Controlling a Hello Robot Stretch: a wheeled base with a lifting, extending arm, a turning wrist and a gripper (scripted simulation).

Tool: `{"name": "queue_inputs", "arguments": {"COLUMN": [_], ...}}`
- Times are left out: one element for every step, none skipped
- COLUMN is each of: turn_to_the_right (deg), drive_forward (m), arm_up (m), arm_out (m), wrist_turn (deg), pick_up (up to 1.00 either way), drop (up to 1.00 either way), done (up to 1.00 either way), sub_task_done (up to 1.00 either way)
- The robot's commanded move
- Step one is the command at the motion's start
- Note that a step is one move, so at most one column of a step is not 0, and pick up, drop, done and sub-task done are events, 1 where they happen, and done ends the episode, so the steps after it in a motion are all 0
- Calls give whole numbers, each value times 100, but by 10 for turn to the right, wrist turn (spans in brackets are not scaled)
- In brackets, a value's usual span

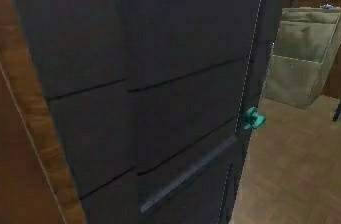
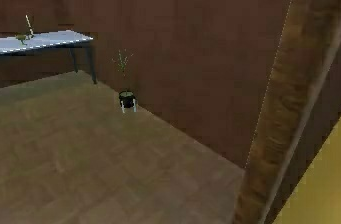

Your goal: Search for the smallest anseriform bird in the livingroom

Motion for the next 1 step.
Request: {"name": "queue_inputs", "arguments": {"turn_to_the_right": [450], "drive_forward": [0], "arm_up": [0], "arm_out": [0], "wrist_turn": [0], "pick_up": [0], "drop": [0], "done": [0], "sub_task_done": [0]}}
